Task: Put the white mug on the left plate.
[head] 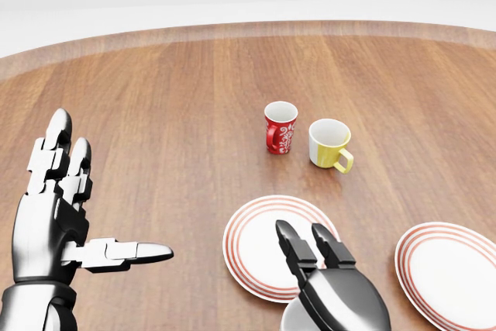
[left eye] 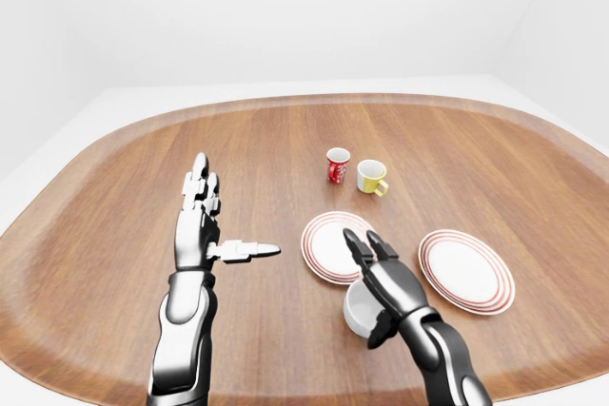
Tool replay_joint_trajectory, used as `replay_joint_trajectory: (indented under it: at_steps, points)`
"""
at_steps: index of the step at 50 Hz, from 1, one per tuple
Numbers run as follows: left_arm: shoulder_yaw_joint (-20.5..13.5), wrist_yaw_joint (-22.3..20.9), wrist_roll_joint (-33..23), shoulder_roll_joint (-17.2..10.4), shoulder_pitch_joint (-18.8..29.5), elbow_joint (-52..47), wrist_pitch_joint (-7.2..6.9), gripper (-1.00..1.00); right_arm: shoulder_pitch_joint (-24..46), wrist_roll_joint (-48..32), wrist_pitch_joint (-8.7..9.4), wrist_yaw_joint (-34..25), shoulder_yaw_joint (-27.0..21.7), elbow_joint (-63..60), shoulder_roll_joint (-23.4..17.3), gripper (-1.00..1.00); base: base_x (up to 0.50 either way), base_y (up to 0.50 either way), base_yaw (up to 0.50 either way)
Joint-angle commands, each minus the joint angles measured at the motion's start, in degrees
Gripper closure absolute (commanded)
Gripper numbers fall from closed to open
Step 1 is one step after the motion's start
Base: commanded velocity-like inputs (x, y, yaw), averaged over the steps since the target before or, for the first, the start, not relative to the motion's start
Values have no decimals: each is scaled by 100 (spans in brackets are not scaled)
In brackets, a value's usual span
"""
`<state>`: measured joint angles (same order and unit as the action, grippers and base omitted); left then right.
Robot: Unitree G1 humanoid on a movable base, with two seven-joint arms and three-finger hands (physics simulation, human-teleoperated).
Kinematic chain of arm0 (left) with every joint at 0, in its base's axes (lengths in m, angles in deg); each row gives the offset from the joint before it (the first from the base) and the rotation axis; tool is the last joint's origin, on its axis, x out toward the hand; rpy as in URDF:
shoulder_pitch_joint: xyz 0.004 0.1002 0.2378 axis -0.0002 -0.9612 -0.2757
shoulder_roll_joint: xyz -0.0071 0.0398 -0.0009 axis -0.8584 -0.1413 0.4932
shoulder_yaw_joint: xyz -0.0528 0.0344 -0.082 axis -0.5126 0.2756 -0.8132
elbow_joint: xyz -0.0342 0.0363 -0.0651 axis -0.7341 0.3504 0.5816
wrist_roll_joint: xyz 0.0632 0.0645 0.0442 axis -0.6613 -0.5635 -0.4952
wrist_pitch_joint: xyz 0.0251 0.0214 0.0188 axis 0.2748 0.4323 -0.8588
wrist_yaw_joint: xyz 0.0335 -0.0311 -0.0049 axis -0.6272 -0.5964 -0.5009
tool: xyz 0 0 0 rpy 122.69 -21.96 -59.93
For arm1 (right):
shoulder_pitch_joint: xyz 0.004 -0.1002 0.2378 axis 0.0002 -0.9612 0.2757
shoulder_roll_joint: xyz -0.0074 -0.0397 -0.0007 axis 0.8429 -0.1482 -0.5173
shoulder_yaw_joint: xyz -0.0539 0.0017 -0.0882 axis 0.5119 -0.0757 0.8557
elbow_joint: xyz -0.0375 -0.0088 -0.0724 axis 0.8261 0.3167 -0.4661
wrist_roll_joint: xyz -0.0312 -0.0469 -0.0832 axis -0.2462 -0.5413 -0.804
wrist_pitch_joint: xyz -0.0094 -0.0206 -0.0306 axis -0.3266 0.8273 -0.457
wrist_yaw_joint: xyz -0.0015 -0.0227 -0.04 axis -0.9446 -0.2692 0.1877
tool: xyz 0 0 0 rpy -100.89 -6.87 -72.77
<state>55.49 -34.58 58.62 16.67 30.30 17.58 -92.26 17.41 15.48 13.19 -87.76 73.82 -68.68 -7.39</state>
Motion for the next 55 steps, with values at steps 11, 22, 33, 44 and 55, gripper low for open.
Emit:
replay_joint_trajectory:
  at_steps: [11, 22, 33, 44, 55]
  points:
    - [0, 1, 1, 3, -1, -6, 0, -99, 131, -86, -103, -26, -150, 198, 20, -100, 0, 0, 0]
    - [0, -4, 9, 2, -1, 8, 0, -99, 243, -144, -173, 92, -114, 492, 39, -100, 0, 0, 0]
    - [-15, -4, 22, -6, 10, -13, 0, -98, 258, -190, -218, 187, -44, 665, 31, -100, 0, 0, 0]
    - [-17, 1, 20, -3, 5, -9, 0, -99, 229, -220, -278, 324, 2, 863, 5, -100, 0, 0, 0]
    - [-17, 5, 22, -5, 19, 16, 0, -99, 240, -429, -165, 225, -4, 966, -27, -100, 0, 0, 0]
